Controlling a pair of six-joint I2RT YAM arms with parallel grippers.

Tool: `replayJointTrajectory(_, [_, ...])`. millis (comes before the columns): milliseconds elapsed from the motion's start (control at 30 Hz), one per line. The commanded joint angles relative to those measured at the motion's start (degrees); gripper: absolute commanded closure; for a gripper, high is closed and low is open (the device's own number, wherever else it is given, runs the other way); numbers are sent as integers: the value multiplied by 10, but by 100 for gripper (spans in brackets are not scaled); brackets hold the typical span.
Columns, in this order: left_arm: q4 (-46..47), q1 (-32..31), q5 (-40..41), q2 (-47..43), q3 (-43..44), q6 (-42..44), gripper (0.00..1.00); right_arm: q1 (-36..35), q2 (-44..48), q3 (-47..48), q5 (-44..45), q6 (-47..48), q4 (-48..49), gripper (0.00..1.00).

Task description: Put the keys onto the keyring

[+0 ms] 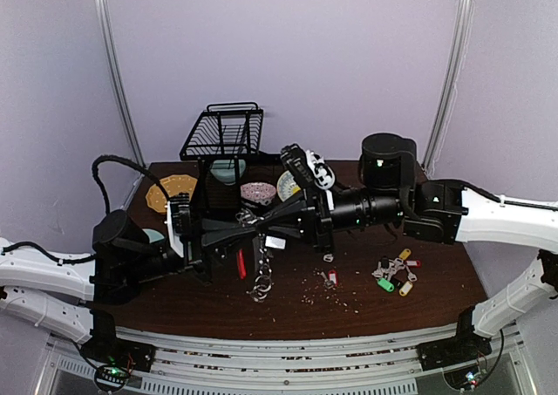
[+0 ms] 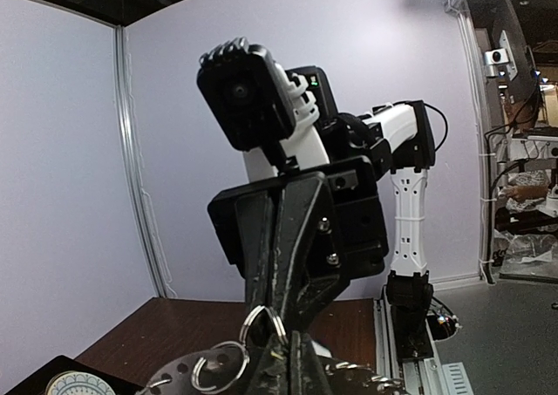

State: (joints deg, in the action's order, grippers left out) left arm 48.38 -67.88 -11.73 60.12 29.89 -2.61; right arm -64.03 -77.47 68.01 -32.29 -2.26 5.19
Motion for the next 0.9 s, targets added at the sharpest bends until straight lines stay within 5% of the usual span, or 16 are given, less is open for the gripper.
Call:
replayJointTrajectory(0, [45, 0, -7, -3, 8, -2, 100, 0, 11, 2, -5, 3, -5, 100])
replayJointTrajectory(167, [14, 0, 20, -8, 4, -5, 100, 0, 26, 18, 33, 30, -51, 100])
replayJointTrajectory(300, [-133, 0, 54, -30, 34, 24, 75, -5, 35, 63, 108, 82, -162, 100])
replayJointTrajectory(567, [-370, 0, 66, -27, 129, 92, 75, -51, -7, 166, 253, 178, -338, 100])
replayJointTrajectory(867, [-332, 0, 25, -18, 145, 98, 78, -78, -41, 214, 297, 202, -375, 100])
